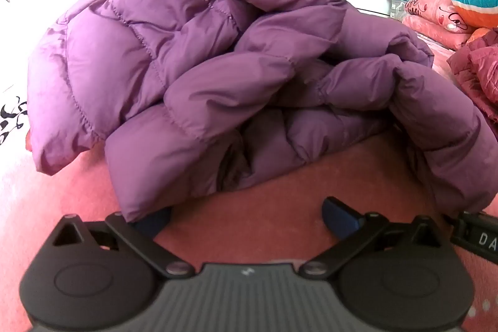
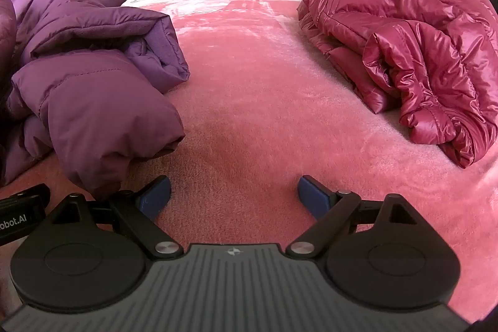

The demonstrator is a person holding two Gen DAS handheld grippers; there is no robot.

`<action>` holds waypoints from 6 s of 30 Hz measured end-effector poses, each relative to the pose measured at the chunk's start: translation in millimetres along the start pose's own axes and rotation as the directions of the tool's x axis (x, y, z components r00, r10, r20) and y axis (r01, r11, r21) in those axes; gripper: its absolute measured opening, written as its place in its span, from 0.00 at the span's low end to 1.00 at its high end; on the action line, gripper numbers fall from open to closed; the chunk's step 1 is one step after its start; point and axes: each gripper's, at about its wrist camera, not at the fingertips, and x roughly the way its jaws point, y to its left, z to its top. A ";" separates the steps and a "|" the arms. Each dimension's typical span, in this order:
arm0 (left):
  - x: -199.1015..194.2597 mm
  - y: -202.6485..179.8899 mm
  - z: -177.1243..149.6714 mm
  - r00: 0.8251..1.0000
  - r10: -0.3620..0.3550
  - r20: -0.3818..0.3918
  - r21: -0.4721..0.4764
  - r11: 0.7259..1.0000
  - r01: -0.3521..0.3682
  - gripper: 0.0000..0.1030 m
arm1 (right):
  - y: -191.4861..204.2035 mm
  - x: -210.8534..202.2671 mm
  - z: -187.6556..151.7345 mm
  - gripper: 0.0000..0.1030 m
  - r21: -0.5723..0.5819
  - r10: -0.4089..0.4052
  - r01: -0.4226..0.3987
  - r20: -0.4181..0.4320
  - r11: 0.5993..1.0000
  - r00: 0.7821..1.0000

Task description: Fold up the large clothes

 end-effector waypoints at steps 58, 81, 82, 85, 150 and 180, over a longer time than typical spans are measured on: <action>-175.8 123.0 27.1 0.988 -0.132 0.082 0.122 0.985 0.122 0.99 | 25.0 -170.6 11.3 1.00 -0.040 0.024 -0.025 -0.023 0.999 0.999; -236.4 195.8 56.6 0.969 -0.051 0.243 0.095 0.995 0.029 0.99 | 104.0 -253.1 55.8 1.00 -0.168 0.109 -0.086 0.129 0.982 0.986; -238.0 198.9 57.3 0.967 -0.045 0.250 0.092 0.996 0.023 0.99 | 107.4 -255.7 55.8 1.00 -0.175 0.113 -0.088 0.135 0.981 0.984; -240.8 205.5 58.5 0.965 -0.031 0.259 0.085 0.996 0.009 0.99 | 110.3 -261.0 54.8 1.00 -0.181 0.131 -0.103 0.147 0.978 0.980; -184.5 171.9 25.9 0.992 -0.022 0.125 0.131 0.991 0.005 0.99 | 92.1 -221.9 24.3 1.00 -0.191 0.241 -0.207 0.177 0.959 0.954; -123.1 83.1 26.6 0.984 -0.115 0.140 0.284 0.956 0.071 0.99 | 33.7 -134.6 52.4 1.00 0.046 0.218 -0.223 0.092 0.974 0.972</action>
